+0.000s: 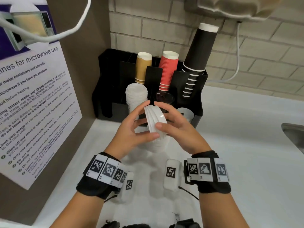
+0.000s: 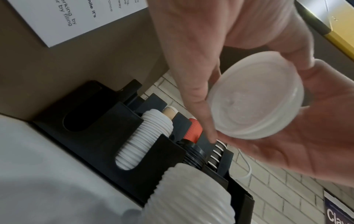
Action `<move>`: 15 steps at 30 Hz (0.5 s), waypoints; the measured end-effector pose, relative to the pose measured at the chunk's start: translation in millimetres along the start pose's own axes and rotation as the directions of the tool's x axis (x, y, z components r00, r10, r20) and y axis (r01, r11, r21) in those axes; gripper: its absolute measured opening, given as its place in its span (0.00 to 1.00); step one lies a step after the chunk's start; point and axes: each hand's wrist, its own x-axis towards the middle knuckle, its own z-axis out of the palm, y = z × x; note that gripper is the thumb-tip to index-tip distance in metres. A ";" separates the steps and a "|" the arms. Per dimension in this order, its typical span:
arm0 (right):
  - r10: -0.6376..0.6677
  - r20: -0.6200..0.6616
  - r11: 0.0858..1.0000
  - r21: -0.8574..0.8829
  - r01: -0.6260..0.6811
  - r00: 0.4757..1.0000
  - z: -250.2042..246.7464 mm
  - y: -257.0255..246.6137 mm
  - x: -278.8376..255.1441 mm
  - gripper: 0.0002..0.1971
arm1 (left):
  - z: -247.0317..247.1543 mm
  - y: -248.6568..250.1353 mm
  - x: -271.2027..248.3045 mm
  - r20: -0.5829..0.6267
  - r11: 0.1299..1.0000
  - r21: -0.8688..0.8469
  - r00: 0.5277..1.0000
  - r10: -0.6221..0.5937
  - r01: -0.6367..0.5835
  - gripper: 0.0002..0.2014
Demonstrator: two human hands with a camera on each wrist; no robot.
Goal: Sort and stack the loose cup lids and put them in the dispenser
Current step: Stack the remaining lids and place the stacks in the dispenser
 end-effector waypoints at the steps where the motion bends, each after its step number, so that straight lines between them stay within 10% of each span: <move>1: 0.005 0.009 1.000 -0.018 -0.005 1.000 -2.2 -0.5 -1.3 0.32 | -0.6 0.7 -0.3 0.026 1.000 0.000 1.000 0.000 0.000 0.43; 15: 0.005 -0.054 0.999 -0.053 -0.007 0.999 -4.7 -10.5 -8.1 0.31 | 7.7 4.1 0.4 0.018 0.999 0.033 1.000 -0.006 0.006 0.47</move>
